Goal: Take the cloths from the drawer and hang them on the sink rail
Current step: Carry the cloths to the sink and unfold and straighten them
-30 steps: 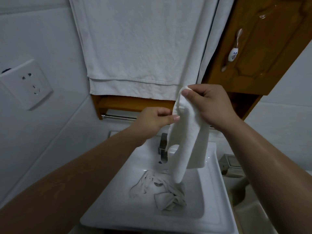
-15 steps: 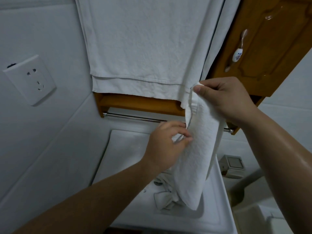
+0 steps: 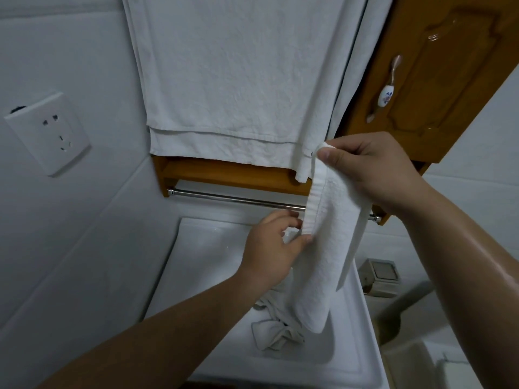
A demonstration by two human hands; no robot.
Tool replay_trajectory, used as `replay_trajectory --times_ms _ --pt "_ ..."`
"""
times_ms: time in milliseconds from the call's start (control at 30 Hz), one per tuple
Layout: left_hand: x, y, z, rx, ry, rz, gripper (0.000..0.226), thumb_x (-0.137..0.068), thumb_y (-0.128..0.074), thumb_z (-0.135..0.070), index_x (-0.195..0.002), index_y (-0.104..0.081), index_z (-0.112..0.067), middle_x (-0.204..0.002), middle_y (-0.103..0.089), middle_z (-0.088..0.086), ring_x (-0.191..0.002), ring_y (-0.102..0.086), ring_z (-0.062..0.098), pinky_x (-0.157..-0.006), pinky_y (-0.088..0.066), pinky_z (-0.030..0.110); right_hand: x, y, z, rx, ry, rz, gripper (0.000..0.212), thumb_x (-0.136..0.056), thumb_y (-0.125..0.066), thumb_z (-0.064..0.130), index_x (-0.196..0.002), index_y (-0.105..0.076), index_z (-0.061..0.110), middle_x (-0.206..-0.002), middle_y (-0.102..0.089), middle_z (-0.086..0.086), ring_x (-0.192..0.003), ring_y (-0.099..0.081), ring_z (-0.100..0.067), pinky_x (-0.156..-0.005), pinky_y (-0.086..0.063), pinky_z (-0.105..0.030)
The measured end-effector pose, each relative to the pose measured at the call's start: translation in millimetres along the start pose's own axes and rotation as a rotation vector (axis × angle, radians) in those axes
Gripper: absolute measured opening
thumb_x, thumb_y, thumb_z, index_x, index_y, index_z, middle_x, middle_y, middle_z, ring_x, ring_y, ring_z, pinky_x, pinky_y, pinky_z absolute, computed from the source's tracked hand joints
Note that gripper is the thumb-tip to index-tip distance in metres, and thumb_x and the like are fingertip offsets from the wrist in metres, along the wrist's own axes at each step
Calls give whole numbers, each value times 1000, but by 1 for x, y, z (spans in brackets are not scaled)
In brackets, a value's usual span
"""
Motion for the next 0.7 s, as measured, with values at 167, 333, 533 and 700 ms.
replay_trajectory --times_ms 167,333,533,700 --pt "8 6 9 35 75 -78 42 -77 -78 -44 -114 -59 -48 -116 -58 -28 -103 -55 -5 -78 -44 7 2 5 1 -3 -3 -19 12 -93 -63 37 -97 -74 34 -84 -71 28 -79 -64 8 -60 -42 -1" --pt "19 -5 3 41 -45 -29 30 -70 -75 -53 -96 -66 -42 -121 -55 -31 -112 -53 -5 -93 -50 19 5 7 5 -66 -11 21 17 -87 -65 42 -96 -76 32 -88 -74 20 -80 -68 2 -63 -46 -5" --pt "14 -1 10 23 34 -100 35 -72 -80 -43 -103 -65 -46 -133 -45 -28 -123 -46 -1 -103 -47 33 10 3 7 -95 -2 99 20 -83 -63 45 -92 -76 32 -87 -75 18 -78 -69 0 -62 -47 -7" --pt "17 -11 10 29 21 15 27 -71 -73 -55 -96 -69 -45 -136 -42 -30 -128 -41 1 -103 -47 40 9 -4 5 -120 -16 98 16 -88 -66 35 -95 -76 26 -83 -75 19 -74 -68 2 -60 -46 -7"
Point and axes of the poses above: each hand's wrist, its own x-axis away from the middle knuckle, its own y-axis out of the back of the hand, z = x × y, the point moved 5 cm from there along -x, towards the middle knuckle
